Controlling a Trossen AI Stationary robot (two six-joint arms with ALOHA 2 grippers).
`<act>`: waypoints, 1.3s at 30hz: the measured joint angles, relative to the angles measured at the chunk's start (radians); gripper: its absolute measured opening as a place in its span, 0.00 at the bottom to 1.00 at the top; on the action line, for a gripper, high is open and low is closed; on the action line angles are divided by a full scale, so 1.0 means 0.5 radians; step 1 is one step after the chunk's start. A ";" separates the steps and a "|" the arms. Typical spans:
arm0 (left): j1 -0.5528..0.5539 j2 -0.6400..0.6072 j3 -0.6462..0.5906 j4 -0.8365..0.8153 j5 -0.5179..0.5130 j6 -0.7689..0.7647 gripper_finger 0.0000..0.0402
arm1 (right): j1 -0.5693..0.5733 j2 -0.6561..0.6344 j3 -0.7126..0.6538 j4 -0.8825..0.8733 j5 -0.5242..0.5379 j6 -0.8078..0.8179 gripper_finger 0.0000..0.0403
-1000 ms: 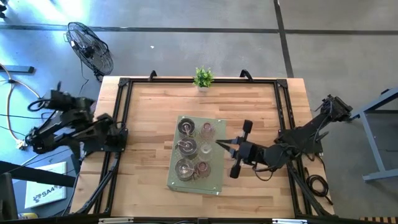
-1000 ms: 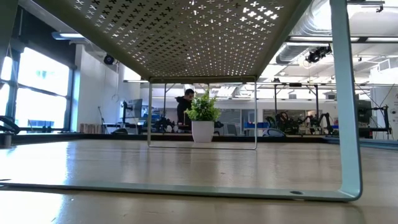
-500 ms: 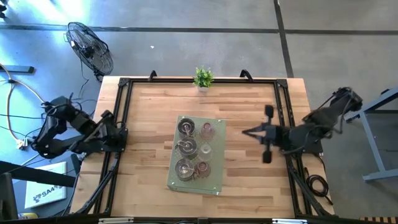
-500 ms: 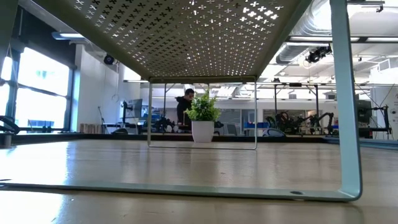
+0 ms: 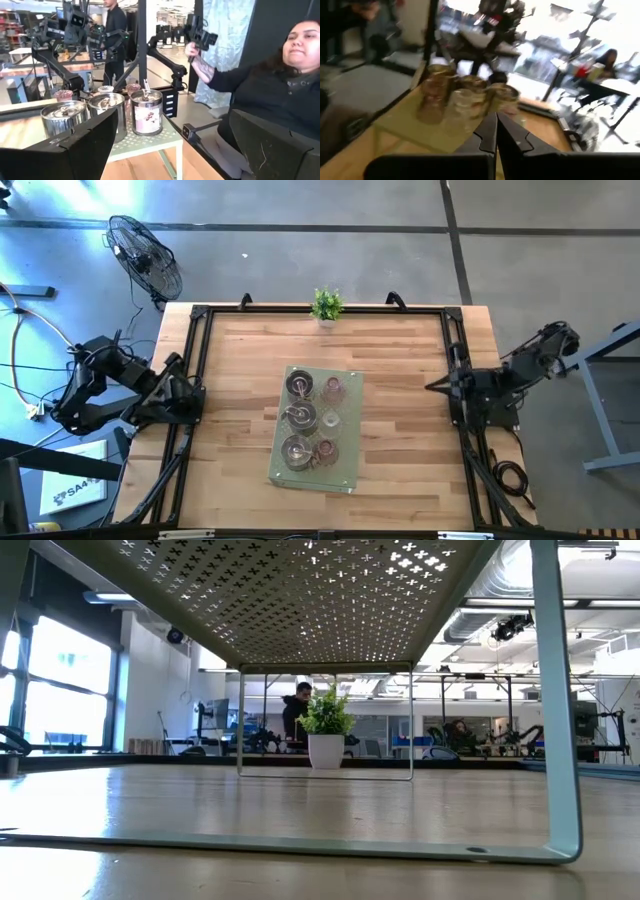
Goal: Pick & Place candle stick holders
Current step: Return to Home Position
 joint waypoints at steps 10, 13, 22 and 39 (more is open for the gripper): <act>0.000 -0.001 -0.063 0.078 -0.119 -0.132 0.94 | -0.076 -0.728 -0.760 0.409 -0.349 -0.163 0.00; 0.000 0.002 -0.187 0.196 -0.113 -0.192 0.94 | -0.094 -0.804 -0.858 0.458 -0.403 -0.162 0.00; 0.000 0.001 -0.545 0.678 -0.051 -0.075 0.94 | -0.160 -0.814 -1.163 0.777 -0.503 -0.147 0.00; 0.000 0.000 -0.581 0.661 -0.023 -0.060 0.94 | -0.609 -0.815 -1.534 1.074 -0.606 0.077 0.00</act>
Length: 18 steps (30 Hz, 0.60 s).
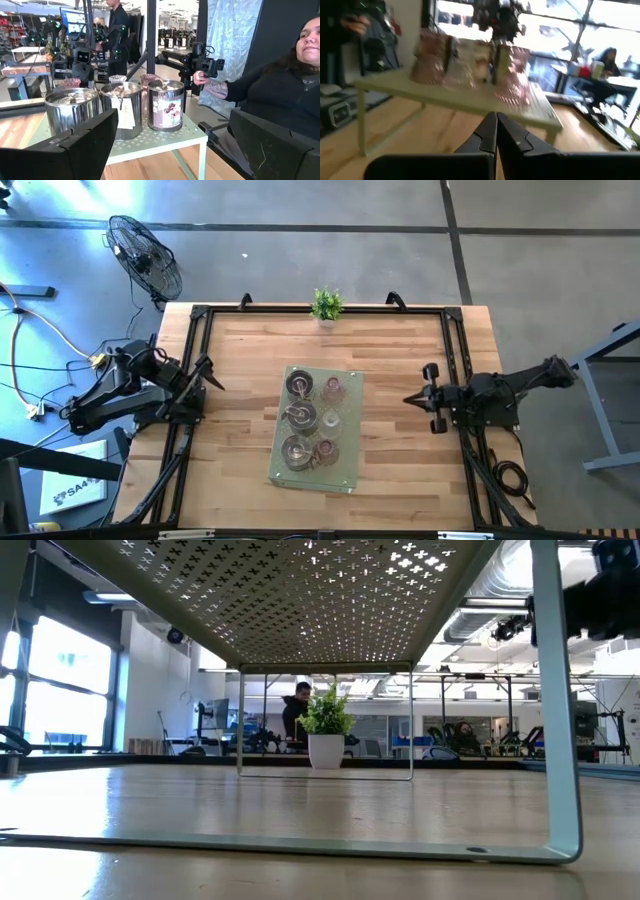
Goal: Pick & Place candle stick holders
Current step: Return to Home Position
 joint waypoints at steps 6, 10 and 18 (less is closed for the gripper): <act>0.000 0.000 0.000 -0.067 0.110 0.001 0.94 | -0.153 0.013 -0.002 -0.150 -0.029 0.115 0.00; -0.001 0.000 0.000 -0.068 0.198 0.001 0.94 | -0.200 0.014 -0.002 -0.166 0.026 0.117 0.00; -0.001 0.000 0.001 -0.112 0.189 0.099 0.94 | -0.215 0.014 -0.002 -0.168 0.046 0.095 0.01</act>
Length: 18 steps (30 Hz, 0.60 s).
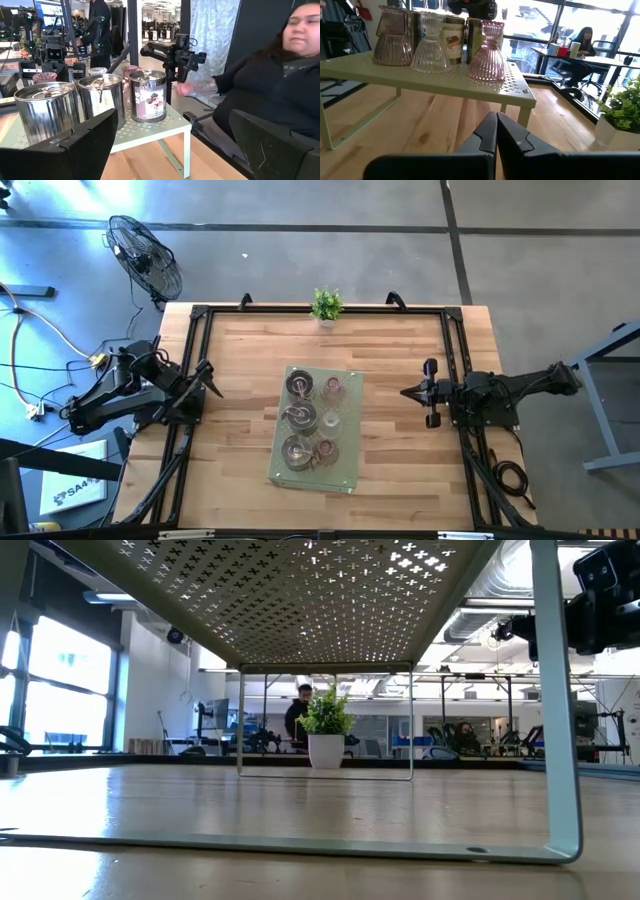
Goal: Pick & Place candle stick holders
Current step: Return to Home Position
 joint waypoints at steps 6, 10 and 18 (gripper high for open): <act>0.000 0.000 0.001 -0.117 -0.054 0.024 0.94 | 0.000 0.000 0.000 0.006 -0.001 0.016 0.00; 0.000 0.000 0.001 -0.260 -0.108 0.072 0.94 | 0.001 0.000 -0.001 0.017 -0.001 0.009 0.01; 0.001 0.001 0.001 -0.259 -0.124 0.011 0.94 | 0.001 0.000 -0.001 0.021 -0.002 0.007 0.02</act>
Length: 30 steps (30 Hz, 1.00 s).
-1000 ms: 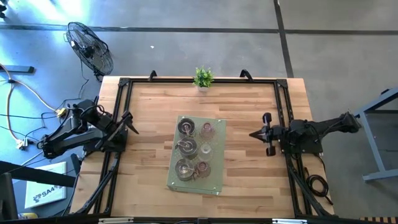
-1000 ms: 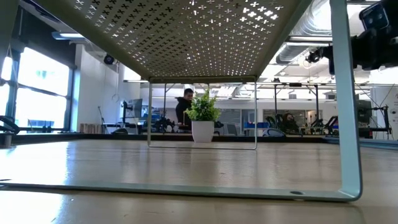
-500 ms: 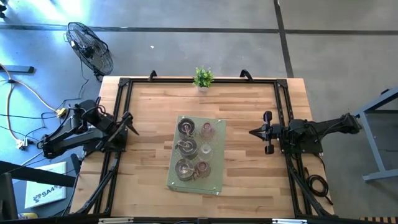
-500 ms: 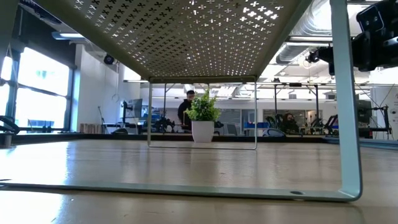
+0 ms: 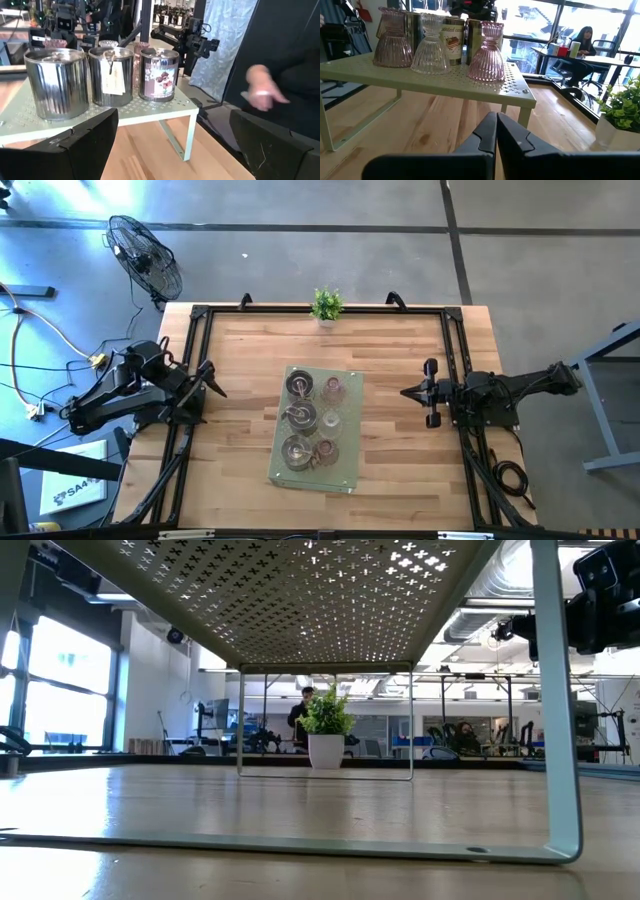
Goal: Pick & Place candle stick holders
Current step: Return to Home Position
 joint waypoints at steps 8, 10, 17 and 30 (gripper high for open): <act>0.000 0.000 0.000 0.014 -0.123 -0.207 0.94 | 0.000 0.000 0.000 0.004 -0.002 -0.004 0.02; 0.000 0.000 0.000 -0.011 -0.185 -0.244 0.94 | 0.000 0.000 0.000 0.005 -0.003 -0.004 0.02; 0.000 0.000 -0.226 0.085 -0.467 -0.543 0.94 | 0.000 0.000 -0.001 0.009 -0.005 -0.004 0.02; 0.000 0.069 -0.646 0.395 -0.887 -1.452 0.94 | 0.001 0.000 -0.001 0.010 -0.006 -0.004 0.01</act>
